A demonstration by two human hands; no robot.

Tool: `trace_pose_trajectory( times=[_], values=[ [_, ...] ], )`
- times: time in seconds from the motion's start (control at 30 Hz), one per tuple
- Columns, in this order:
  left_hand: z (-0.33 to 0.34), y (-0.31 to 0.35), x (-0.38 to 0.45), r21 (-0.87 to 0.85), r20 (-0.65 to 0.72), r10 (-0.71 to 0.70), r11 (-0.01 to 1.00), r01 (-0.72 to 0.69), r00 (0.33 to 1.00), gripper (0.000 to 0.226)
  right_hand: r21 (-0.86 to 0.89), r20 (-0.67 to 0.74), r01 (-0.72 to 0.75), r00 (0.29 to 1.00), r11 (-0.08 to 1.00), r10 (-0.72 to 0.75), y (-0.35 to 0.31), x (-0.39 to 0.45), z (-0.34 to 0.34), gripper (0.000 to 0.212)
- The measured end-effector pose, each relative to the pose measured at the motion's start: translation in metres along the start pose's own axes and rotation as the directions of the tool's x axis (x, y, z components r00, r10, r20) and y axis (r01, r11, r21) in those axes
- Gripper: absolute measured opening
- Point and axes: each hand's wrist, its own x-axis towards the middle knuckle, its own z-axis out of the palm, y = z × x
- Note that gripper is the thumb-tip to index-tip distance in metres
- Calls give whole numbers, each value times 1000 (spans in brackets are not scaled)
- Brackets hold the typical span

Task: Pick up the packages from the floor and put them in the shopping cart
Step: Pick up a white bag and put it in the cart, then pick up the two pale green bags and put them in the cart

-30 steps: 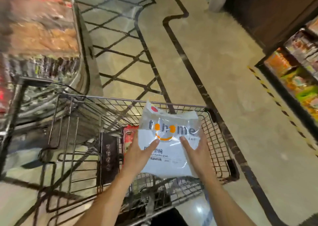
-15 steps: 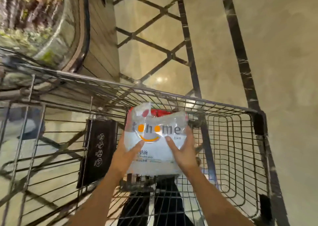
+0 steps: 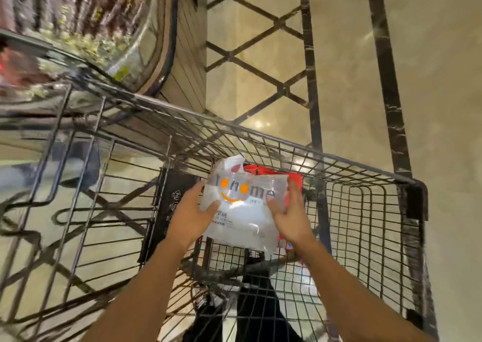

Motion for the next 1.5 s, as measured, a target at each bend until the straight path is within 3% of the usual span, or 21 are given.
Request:
trace_pose_trajectory(
  times=[0.1,0.23,0.4,0.53,0.63,0.7,0.77,1.03,1.33,1.5],
  values=[
    [-35,12,-28,258,-67,188,952,-165,980,73,-163,-66,155,984,974,-167,-46,-22,-9,83],
    [-91,19,-71,476,-158,375,839,-262,914,78,-316,-16,336,933,887,-359,-107,-62,-7,81],
    [-171,-4,-141,633,-263,512,731,-254,818,78,-413,81,519,839,748,-538,-182,-134,23,65],
    [-248,-51,-223,655,-420,577,727,-206,700,76,-584,151,612,728,534,-669,-262,-210,67,79],
    [-319,-95,-296,661,-563,544,749,-57,622,77,-644,177,669,603,372,-778,-332,-275,108,95],
    [-362,-136,-341,638,-659,526,769,30,537,77,-680,245,697,507,227,-826,-374,-317,139,98],
    [-400,-182,-380,579,-733,457,808,109,503,77,-681,298,723,416,114,-859,-411,-357,173,99],
    [-482,-349,-503,250,-946,128,871,424,297,80,-577,467,795,135,-185,-874,-499,-475,317,92],
    [-545,-494,-556,-61,-975,-179,787,614,131,84,-364,568,856,-110,-369,-816,-573,-537,505,89],
    [-608,-546,-548,-187,-961,-275,738,648,36,89,-271,632,856,-187,-440,-752,-630,-546,608,93]
  ],
)
